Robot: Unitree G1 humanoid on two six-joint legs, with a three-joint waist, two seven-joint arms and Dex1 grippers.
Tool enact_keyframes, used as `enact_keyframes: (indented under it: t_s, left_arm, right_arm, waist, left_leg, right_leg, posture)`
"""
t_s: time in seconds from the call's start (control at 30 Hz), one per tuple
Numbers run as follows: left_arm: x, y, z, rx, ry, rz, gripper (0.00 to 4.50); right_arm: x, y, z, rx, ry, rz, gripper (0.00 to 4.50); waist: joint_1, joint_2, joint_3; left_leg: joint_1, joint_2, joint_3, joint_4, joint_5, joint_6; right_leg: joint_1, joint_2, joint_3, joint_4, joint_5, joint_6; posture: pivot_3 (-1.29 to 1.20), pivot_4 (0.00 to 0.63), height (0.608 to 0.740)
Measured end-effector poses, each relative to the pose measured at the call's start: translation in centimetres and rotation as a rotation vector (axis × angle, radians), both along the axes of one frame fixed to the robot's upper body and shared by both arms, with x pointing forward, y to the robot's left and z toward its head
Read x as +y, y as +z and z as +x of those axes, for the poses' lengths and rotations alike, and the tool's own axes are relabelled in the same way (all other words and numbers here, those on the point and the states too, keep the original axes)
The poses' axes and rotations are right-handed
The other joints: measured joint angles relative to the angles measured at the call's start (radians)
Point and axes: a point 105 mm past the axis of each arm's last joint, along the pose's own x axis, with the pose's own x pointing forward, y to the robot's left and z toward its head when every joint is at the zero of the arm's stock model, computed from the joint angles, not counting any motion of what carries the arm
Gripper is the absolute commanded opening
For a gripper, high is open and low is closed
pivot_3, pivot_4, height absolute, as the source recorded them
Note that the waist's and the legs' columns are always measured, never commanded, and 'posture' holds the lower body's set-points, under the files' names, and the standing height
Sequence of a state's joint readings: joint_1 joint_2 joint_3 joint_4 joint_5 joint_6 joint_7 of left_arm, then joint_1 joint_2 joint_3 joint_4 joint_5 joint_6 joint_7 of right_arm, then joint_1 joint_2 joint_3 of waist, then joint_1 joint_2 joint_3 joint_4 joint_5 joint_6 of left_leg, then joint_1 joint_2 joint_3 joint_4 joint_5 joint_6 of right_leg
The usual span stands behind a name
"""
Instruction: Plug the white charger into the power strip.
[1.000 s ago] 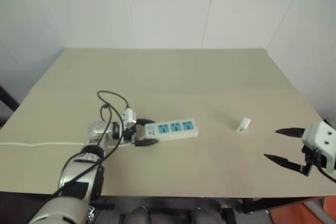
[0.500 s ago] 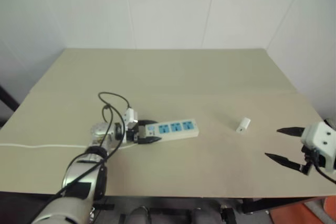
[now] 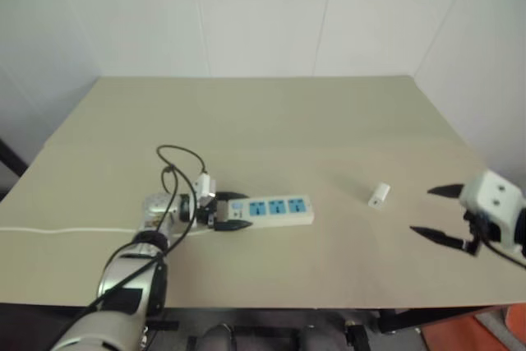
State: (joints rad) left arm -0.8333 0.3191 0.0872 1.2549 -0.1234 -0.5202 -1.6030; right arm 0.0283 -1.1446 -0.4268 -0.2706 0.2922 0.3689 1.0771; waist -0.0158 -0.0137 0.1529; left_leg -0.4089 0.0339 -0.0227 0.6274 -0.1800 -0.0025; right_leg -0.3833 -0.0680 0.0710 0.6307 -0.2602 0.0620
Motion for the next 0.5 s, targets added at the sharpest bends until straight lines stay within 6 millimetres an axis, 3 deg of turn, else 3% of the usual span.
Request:
enact_keyframes:
  t_s: [0.27, 0.5]
  left_arm:
    - [-0.8, 0.0, -0.3, -0.019, -0.031, -0.008, 3.28]
    - [-0.9, -0.1, -0.6, -0.026, -0.042, -0.009, 3.28]
  right_arm:
    - [0.3, 1.7, 4.1, 0.053, 0.071, -0.195, 4.50]
    - [1.2, -0.2, 5.7, -0.023, 0.511, -0.480, 4.50]
  waist:
    - [0.007, 0.001, 0.000]
    - [-0.001, 0.002, -0.001]
  left_leg:
    - [-0.003, -0.001, 0.000, 0.000, 0.000, 0.000]
    - [-0.003, -0.002, 0.001, 0.001, 0.000, 0.000]
  right_leg:
    - [-0.002, -0.001, -0.001, -0.001, 0.002, -0.003]
    - [-0.002, -0.003, 0.000, -0.001, 0.002, -0.002]
  posture:
    - [0.00, 0.150, 0.740]
    - [0.00, 0.150, 0.740]
